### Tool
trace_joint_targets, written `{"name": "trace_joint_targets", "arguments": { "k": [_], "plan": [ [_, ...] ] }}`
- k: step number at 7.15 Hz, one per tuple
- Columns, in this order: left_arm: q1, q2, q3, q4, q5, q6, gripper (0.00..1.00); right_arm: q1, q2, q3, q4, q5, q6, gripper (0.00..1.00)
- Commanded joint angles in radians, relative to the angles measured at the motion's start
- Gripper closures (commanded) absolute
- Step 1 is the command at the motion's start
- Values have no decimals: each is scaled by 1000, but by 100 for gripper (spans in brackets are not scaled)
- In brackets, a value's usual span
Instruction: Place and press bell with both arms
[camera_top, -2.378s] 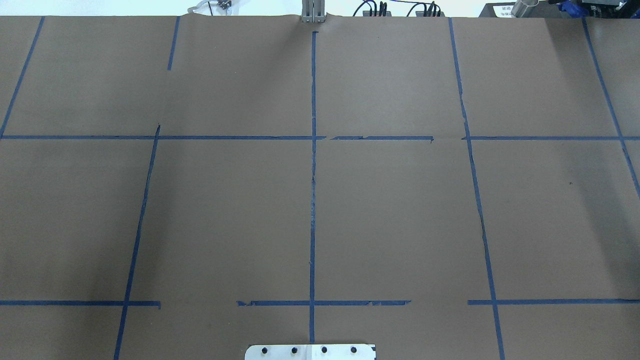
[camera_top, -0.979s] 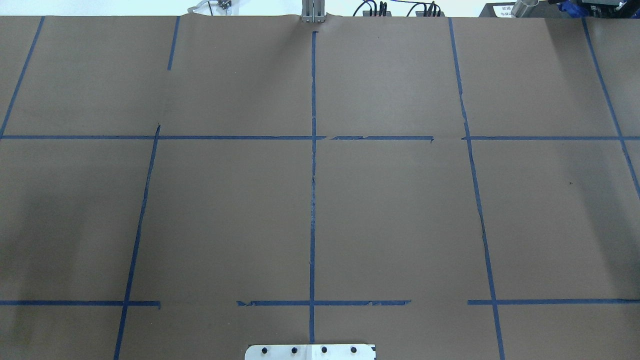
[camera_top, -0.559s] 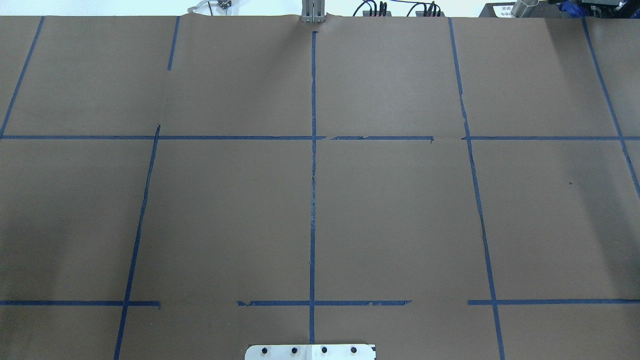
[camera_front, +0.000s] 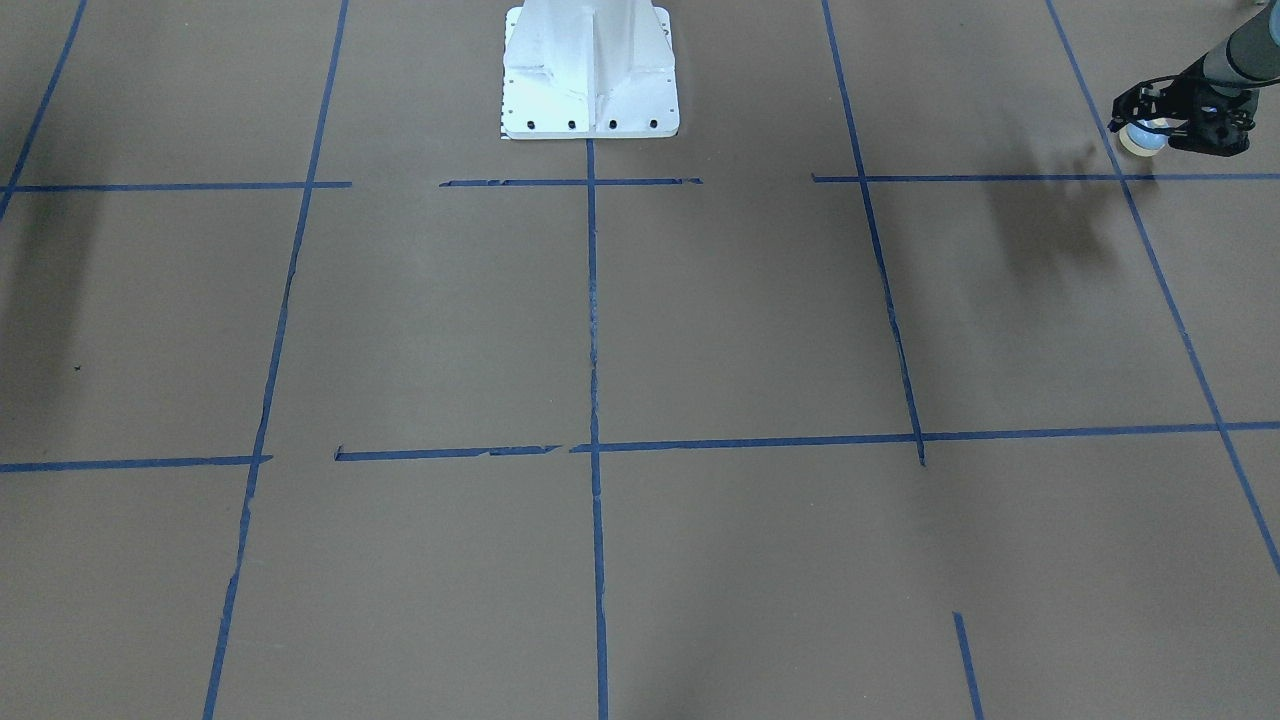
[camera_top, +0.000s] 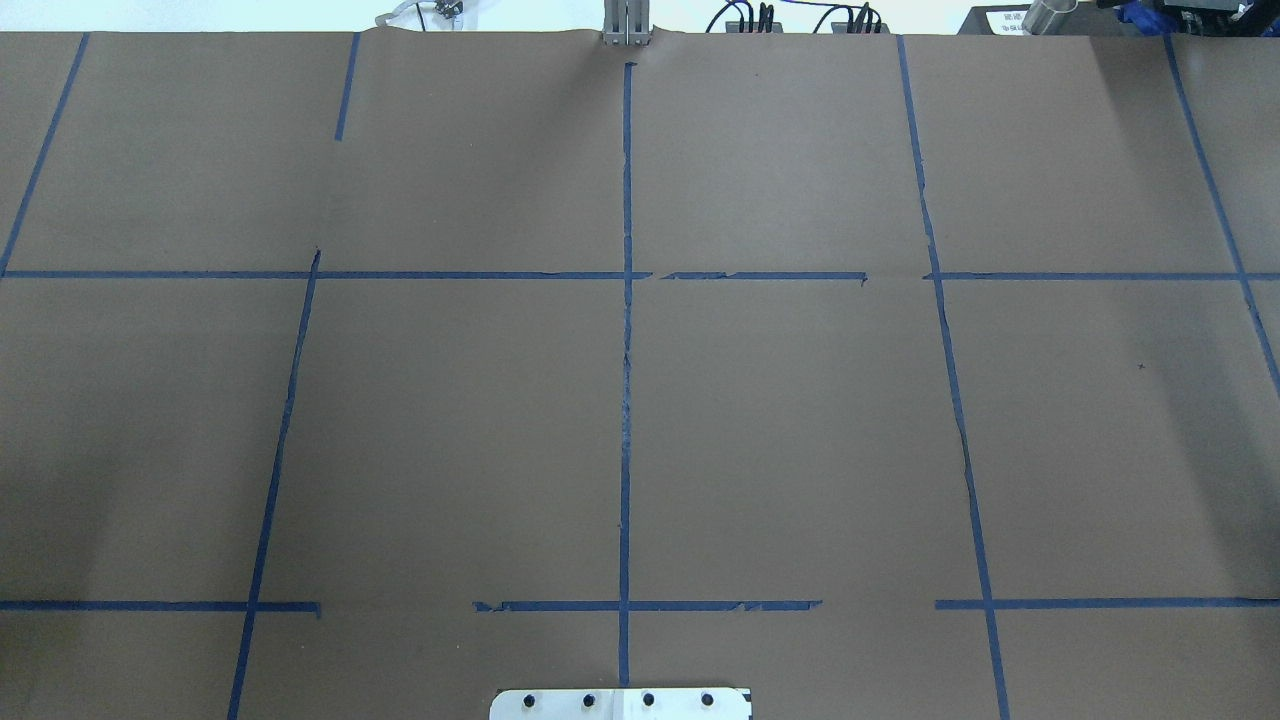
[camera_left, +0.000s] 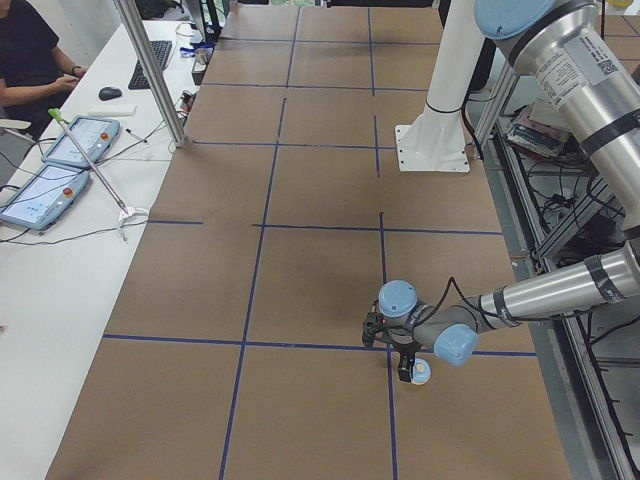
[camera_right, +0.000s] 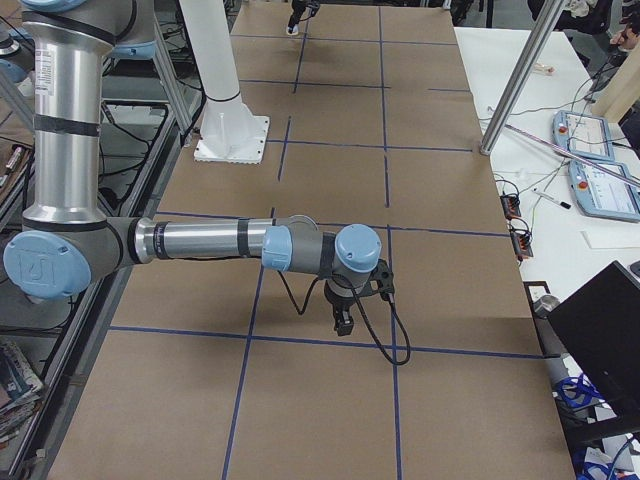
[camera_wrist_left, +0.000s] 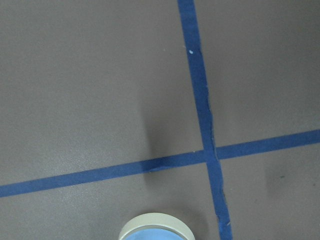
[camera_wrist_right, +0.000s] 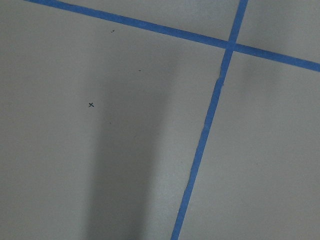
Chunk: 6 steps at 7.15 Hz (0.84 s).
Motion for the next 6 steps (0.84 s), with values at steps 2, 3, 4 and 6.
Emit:
{"name": "trace_joint_targets", "arguments": {
  "k": [2, 3, 4, 6],
  "plan": [
    [8, -11, 24, 0, 18, -2, 0, 0, -16, 26, 0, 1, 0, 0],
    [8, -17, 35, 0, 18, -2, 0, 0, -16, 26, 0, 1, 0, 0],
    [8, -24, 47, 0, 16, 0, 0, 0, -16, 26, 0, 1, 0, 0],
    [11, -35, 61, 0, 8, -2, 0, 0, -16, 27, 0, 1, 0, 0]
  ]
}}
